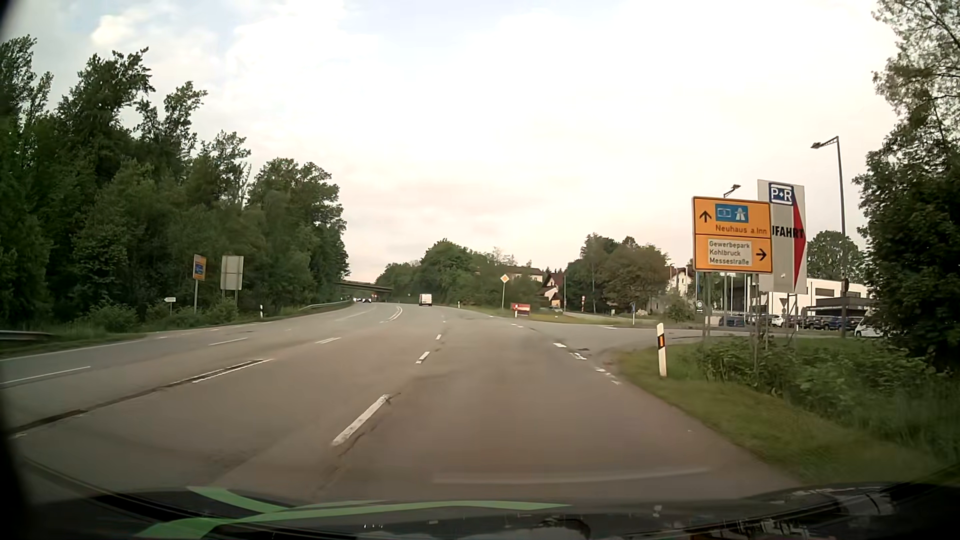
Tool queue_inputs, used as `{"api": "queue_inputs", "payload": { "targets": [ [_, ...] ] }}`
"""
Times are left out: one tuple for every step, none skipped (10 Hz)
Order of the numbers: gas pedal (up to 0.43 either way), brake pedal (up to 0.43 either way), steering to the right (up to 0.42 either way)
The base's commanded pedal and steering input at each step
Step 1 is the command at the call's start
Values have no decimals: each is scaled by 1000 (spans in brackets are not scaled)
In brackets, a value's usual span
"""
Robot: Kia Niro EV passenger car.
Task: Follow the waypoints while adhering to traffic rules and regulations
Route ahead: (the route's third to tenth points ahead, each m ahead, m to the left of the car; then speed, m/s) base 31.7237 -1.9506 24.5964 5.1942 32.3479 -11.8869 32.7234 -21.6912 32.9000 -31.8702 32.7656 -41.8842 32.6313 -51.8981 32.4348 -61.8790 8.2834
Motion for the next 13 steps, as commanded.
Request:
{"api": "queue_inputs", "payload": {
  "targets": [
    [0, 201, -10],
    [0, 201, -9],
    [0, 201, -9],
    [0, 201, -9],
    [0, 201, -9],
    [0, 201, -9],
    [0, 201, -9],
    [0, 201, -9],
    [0, 195, -9],
    [0, 165, -7],
    [0, 128, -4],
    [0, 0, 0],
    [0, 0, 9]
  ]
}}
